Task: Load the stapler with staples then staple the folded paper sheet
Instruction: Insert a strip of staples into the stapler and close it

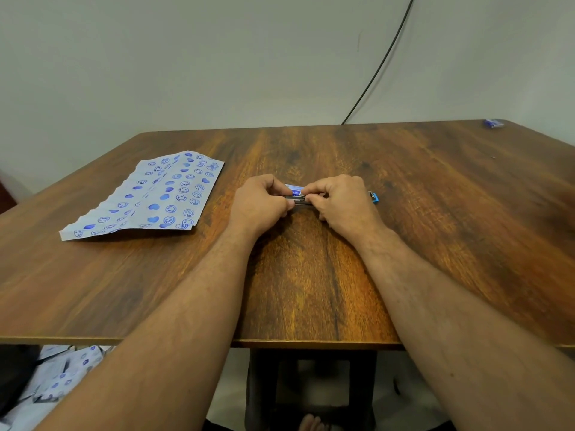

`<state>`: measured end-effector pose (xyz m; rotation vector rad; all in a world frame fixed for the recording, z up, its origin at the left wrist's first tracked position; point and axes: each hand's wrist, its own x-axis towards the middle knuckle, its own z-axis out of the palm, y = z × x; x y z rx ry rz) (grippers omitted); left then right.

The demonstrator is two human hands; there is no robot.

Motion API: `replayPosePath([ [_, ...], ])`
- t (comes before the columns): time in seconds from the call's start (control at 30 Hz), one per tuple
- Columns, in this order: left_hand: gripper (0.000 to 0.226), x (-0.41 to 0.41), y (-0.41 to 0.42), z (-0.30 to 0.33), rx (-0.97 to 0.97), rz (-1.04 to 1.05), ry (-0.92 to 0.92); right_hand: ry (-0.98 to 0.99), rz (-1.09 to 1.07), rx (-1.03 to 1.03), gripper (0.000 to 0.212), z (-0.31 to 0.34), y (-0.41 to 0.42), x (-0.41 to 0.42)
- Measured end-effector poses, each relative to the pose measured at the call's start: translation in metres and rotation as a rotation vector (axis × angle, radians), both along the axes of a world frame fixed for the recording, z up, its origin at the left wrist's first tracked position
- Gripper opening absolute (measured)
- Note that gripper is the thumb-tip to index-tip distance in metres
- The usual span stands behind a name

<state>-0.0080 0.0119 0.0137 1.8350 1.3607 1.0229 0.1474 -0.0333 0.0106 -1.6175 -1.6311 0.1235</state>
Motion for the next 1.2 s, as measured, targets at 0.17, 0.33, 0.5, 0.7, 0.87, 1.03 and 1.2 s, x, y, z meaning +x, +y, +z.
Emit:
replayPosePath([
  [0.17,0.012,0.0002,0.0016,-0.0012,-0.004,-0.001,-0.001,-0.009,0.024,0.036,0.022,-0.0009,0.0012,-0.0001],
  [0.33,0.012,-0.0001,0.0022,-0.0012,-0.002,0.003,-0.008,-0.024,0.018,0.048,0.019,-0.0017,0.0024,0.0015],
  [0.5,0.012,0.0010,0.0017,-0.0011,-0.006,0.006,-0.009,0.001,0.003,0.027,0.019,-0.0023,0.0037,0.0021],
  [0.7,0.017,0.0007,0.0040,-0.0024,-0.008,-0.020,-0.027,0.082,0.041,0.067,0.027,-0.0040,0.0013,0.0036],
  [0.87,0.017,0.0001,0.0043,-0.0024,-0.012,-0.024,-0.028,0.066,0.015,0.071,0.025,-0.0028,0.0014,0.0023],
  [1.03,0.016,0.0001,0.0030,-0.0020,-0.015,-0.015,-0.027,0.014,-0.016,0.049,0.024,0.0000,-0.0028,0.0014],
  [1.2,0.016,-0.0002,0.0030,-0.0024,-0.013,-0.014,-0.024,-0.047,-0.051,0.038,0.018,0.0012,-0.0042,-0.0008],
])
